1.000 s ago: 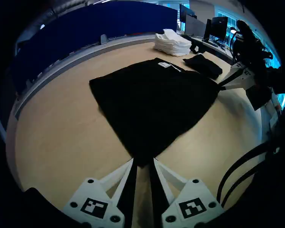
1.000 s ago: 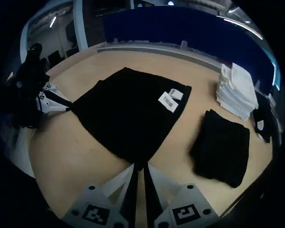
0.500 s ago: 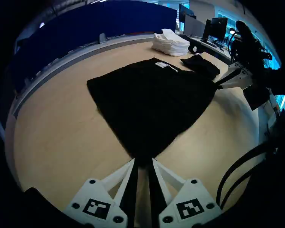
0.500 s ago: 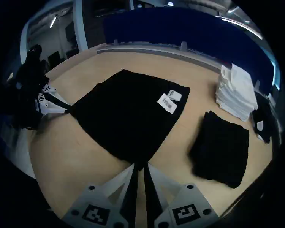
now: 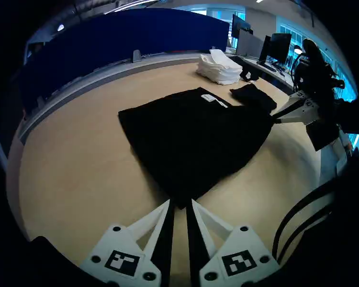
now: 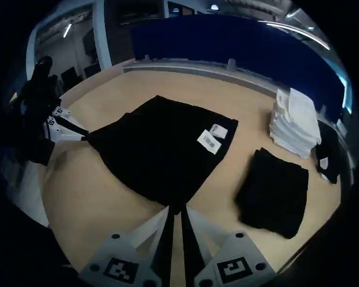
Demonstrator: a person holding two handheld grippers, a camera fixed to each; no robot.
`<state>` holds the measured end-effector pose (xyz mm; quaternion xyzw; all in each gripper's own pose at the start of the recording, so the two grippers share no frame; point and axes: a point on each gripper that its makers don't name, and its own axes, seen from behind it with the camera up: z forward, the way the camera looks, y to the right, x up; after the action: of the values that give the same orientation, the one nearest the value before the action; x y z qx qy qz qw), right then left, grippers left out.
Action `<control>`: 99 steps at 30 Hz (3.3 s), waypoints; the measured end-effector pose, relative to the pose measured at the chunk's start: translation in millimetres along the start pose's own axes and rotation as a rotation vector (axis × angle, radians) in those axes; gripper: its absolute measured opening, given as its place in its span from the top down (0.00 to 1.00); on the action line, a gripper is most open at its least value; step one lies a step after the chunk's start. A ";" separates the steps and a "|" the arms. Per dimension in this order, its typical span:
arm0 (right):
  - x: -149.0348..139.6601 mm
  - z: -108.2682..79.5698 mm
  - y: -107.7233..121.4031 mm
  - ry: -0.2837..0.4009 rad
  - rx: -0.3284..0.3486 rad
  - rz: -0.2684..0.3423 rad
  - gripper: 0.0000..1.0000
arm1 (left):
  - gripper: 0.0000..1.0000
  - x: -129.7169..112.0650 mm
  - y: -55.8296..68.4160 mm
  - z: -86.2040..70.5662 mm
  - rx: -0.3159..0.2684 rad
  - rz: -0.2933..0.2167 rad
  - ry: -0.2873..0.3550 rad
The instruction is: Fold towel
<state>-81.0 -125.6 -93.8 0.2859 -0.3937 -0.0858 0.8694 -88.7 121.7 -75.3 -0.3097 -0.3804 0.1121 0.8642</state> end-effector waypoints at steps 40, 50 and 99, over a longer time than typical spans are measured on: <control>-6.3 -16.3 -8.4 -0.002 0.016 0.009 0.90 | 0.22 -23.2 24.5 8.1 -0.034 0.044 -0.053; -7.5 -15.2 -7.7 -0.004 0.016 0.008 0.90 | 0.21 -27.9 28.7 16.1 -0.057 0.056 -0.069; 8.4 -16.7 -10.6 0.020 0.019 0.005 0.90 | 0.92 -12.3 12.9 0.5 0.010 0.019 -0.044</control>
<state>-62.3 -130.3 -103.2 0.2942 -0.3864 -0.0768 0.8708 -96.9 126.8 -90.4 -0.3066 -0.3959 0.1293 0.8559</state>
